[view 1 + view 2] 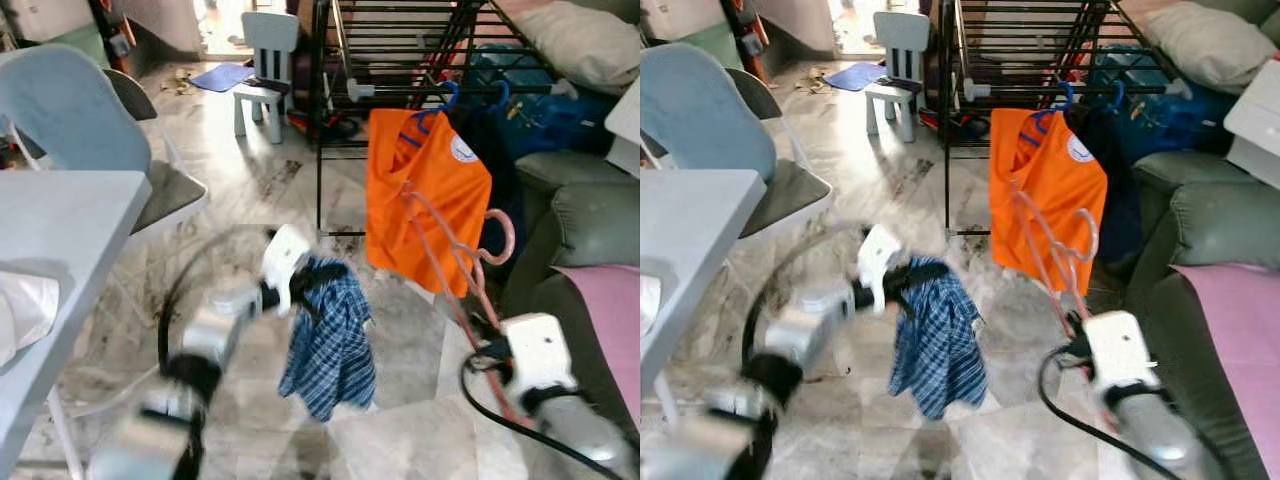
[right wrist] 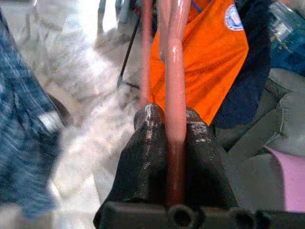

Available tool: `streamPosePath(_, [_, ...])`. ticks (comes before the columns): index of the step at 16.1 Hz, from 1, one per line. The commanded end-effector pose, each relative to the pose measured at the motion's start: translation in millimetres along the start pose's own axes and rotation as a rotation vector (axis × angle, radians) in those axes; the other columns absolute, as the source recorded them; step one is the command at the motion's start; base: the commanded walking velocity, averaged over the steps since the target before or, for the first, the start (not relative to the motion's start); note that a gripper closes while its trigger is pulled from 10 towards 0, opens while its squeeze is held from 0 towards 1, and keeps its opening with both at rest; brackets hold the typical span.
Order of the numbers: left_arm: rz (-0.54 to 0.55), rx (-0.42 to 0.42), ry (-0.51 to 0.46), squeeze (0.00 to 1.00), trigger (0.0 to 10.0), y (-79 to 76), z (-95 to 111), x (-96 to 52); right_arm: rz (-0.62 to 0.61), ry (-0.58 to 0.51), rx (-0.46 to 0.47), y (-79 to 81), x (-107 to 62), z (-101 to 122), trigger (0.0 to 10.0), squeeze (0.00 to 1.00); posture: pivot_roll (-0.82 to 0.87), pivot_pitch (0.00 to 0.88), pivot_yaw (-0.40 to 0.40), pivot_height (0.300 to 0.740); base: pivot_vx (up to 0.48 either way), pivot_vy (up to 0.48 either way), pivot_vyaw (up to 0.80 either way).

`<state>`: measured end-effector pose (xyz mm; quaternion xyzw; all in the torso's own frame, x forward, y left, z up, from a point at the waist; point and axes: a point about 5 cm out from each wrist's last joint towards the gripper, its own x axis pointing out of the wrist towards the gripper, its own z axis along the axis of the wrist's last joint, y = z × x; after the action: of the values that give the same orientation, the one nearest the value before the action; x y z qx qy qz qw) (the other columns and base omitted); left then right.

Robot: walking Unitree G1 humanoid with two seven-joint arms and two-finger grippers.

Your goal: Hang hanger

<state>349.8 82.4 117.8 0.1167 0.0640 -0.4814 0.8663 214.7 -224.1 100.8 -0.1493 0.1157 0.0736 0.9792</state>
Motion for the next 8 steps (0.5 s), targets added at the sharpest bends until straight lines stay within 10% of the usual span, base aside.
streamPosePath(1, [-0.071,0.242,0.101,0.0,10.0,3.4,9,5.4,0.017,-0.007,-0.05,-18.9,-7.4,9,10.0,0.0,-0.03,0.0,-0.003,0.74,0.0,0.0,0.0])
streamPosePath(4, [-0.115,0.598,0.221,0.0,10.0,5.9,17,11.5,0.06,0.025,-0.109,-39.9,-20.1,13,10.0,0.0,-0.05,0.0,0.005,0.74,0.0,0.0,0.0])
streamPosePath(8, [-0.083,0.593,0.134,0.0,10.0,-0.2,39,32.4,0.017,-0.004,-0.084,-47.4,-30.5,16,10.0,0.0,-0.07,0.0,0.023,0.74,0.0,0.0,0.2])
